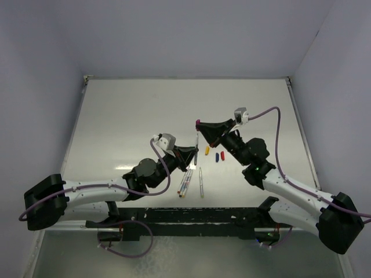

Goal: Insert the pens into the pen caps

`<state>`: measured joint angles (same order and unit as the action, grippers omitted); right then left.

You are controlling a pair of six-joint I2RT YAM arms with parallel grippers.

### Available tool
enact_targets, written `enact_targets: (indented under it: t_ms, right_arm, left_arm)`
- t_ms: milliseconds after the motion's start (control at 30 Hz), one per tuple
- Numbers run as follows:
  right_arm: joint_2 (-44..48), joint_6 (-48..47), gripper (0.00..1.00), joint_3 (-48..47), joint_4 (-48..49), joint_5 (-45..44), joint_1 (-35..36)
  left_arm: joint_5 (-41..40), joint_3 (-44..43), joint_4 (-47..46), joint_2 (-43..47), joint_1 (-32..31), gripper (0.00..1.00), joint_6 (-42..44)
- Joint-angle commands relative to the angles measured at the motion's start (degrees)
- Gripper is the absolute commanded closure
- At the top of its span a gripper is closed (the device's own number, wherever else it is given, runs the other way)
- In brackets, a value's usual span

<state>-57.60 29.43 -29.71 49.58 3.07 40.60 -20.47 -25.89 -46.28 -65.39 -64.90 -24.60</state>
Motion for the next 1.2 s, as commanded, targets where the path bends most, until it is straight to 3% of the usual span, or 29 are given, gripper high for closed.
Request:
enact_targets:
  t_ms: [0, 1167]
  right_arm:
    - [1.5, 1.7, 1.00, 0.4, 5.2, 1.3, 0.3]
    - [1.2, 4.0, 1.00, 2.8, 6.7, 2.4, 0.3]
  left_arm:
    - [-1.2, -2.3, -4.1, -0.3, 0.3, 1.00, 1.7]
    - [-2.2, -2.7, -3.5, -1.2, 0.6, 1.00, 1.5]
